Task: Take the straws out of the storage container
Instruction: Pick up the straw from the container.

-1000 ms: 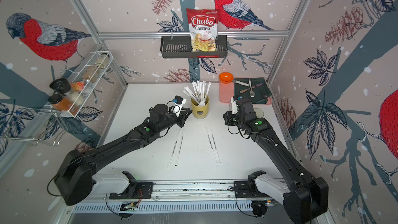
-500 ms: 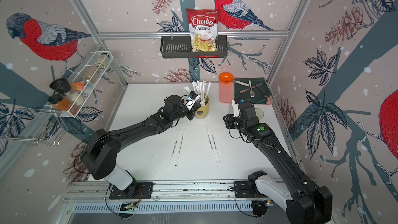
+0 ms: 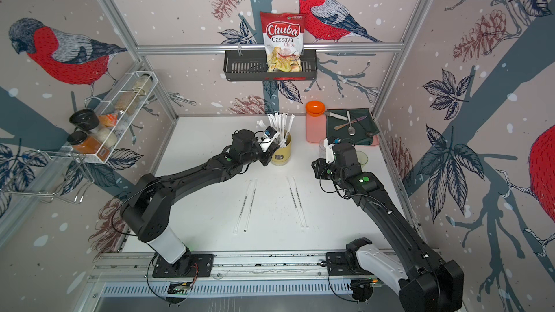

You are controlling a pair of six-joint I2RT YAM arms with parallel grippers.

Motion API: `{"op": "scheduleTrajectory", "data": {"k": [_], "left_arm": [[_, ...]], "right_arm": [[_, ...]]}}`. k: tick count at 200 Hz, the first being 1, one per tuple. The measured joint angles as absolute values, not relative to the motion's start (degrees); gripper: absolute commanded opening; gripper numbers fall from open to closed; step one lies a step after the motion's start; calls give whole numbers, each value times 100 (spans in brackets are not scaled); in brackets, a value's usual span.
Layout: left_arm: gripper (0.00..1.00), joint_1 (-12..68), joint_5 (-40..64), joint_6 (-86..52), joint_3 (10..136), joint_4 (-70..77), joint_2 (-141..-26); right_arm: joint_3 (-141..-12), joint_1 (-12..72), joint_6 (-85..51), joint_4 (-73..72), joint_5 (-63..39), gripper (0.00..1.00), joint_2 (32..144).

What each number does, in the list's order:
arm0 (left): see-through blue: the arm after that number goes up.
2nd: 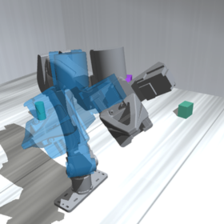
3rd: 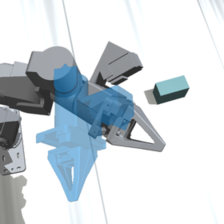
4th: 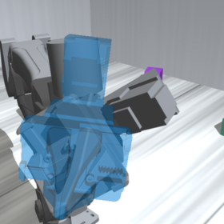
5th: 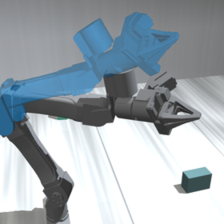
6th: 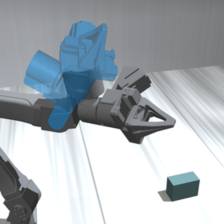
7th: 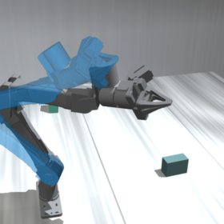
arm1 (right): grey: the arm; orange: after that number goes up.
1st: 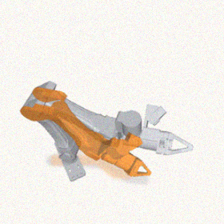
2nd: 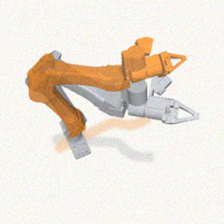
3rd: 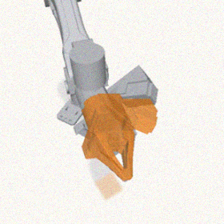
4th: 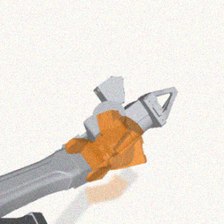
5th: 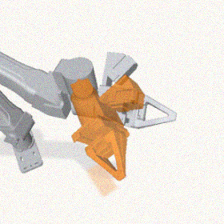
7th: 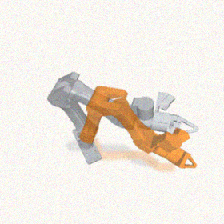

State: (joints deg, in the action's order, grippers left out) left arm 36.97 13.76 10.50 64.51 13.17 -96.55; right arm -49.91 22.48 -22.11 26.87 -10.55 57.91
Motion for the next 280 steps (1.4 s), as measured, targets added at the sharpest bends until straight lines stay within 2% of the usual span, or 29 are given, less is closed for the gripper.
{"op": "scheduleTrajectory", "data": {"k": [82, 132, 186, 253, 280], "left_arm": [[17, 3811, 1553, 1028, 6405, 1310, -9666], [24, 3909, 1275, 1028, 6405, 1404, -9780], [24, 3933, 878, 923, 6458, 1640, -9929], [27, 4032, 882, 897, 6716, 1649, -10169], [24, 4056, 829, 897, 6772, 1647, -10206]], "right_arm": [[-4991, 2246, -2198, 2687, -1076, 28, 5800], [-4991, 2246, -2196, 2681, -1094, 28, 5830], [-4991, 2244, -2112, 2665, -1094, 28, 5876], [-4991, 2198, -2086, 2665, -1092, 28, 5889], [-4982, 2169, -2071, 2665, -1092, 28, 5887]]}}
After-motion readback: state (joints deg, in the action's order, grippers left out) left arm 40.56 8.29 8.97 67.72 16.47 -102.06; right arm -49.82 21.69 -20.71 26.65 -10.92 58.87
